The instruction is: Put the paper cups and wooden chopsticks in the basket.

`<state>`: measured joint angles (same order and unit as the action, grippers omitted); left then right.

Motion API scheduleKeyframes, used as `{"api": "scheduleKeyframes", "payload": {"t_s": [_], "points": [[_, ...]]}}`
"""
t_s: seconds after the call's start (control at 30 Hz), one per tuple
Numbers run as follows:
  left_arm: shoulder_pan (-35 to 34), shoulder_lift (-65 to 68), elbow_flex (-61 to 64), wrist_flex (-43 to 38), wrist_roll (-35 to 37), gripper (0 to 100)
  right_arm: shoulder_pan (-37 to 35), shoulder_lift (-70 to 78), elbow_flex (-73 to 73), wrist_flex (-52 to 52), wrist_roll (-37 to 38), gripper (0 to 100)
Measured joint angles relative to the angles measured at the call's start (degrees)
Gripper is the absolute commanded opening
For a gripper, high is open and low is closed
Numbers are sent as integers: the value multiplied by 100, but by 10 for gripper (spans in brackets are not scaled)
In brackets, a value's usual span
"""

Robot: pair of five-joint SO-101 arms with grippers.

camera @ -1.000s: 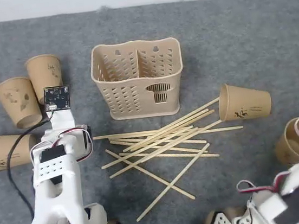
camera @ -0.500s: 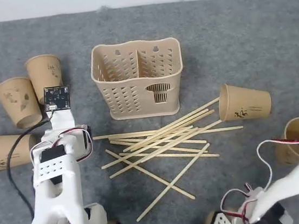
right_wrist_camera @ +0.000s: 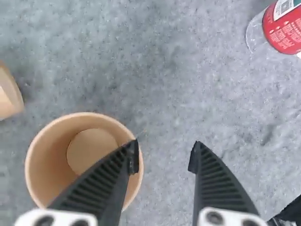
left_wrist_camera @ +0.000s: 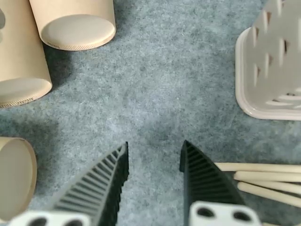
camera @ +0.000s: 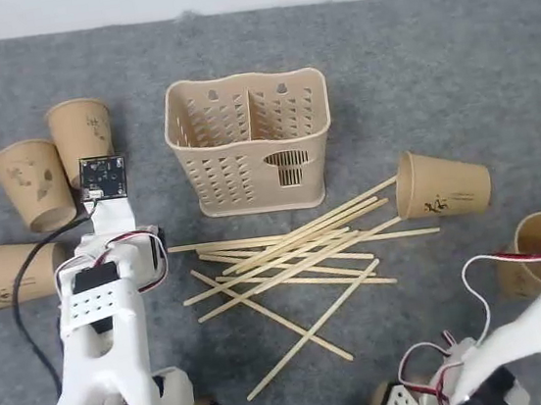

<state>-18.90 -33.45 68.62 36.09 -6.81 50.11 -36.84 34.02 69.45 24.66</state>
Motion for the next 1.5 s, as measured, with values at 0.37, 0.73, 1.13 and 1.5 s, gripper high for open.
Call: {"api": "scheduleKeyframes", "payload": {"t_s": [0.37, 0.73, 1.13, 1.5], "points": [[0, 0, 0, 0, 0, 174, -9, -44, 809, -862, -853, 188], [0, 0, 0, 0, 0, 174, -9, -53, 914, -905, -1196, 188], [0, 0, 0, 0, 0, 174, -369, -79, 1029, -615, -1196, 187], [0, 0, 0, 0, 0, 174, -536, -79, 1512, -914, -1196, 186]]}}
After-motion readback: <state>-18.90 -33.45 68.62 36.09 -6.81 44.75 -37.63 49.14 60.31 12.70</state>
